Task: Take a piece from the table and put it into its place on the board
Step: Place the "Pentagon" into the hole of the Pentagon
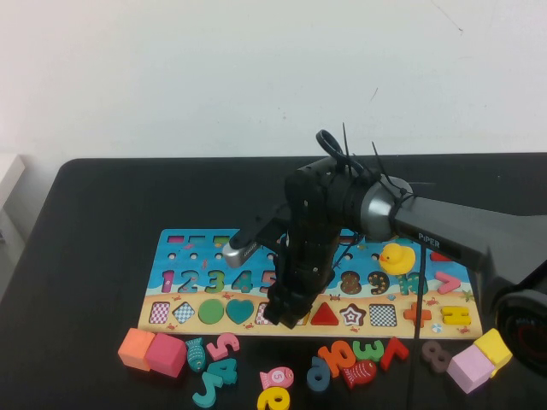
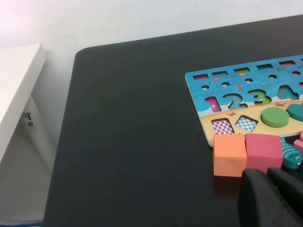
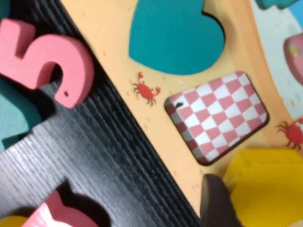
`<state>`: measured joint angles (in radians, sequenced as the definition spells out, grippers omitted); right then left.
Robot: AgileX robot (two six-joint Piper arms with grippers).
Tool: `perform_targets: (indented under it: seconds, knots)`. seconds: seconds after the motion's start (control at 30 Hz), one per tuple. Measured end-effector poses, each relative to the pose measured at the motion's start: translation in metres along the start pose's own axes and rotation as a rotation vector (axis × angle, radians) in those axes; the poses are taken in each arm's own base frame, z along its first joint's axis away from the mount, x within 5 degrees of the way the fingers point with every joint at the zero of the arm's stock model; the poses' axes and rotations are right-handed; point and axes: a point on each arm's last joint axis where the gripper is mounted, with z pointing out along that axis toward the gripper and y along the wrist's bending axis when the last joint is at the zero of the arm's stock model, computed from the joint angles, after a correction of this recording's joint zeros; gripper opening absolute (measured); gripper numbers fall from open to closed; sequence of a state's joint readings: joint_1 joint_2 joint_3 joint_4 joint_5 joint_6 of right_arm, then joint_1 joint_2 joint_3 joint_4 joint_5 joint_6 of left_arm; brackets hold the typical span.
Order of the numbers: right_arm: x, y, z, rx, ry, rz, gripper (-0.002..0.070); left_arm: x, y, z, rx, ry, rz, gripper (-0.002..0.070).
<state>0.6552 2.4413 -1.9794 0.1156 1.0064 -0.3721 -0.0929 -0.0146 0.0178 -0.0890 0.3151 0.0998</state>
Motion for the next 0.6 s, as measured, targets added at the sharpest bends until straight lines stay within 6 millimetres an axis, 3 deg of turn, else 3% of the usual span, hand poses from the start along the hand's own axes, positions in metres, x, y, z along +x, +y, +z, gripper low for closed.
perform_targets:
  seconds: [0.33,0.6]
  knots:
    - [0.002,0.001,-0.003,-0.018,0.044,0.017,0.0389,0.000,0.000,0.000,0.000,0.000,0.000,-0.0003]
    - [-0.008,0.001,-0.023,-0.020,0.042,0.027,0.0390,0.000,0.000,0.000,0.000,0.000,0.000,-0.0003]
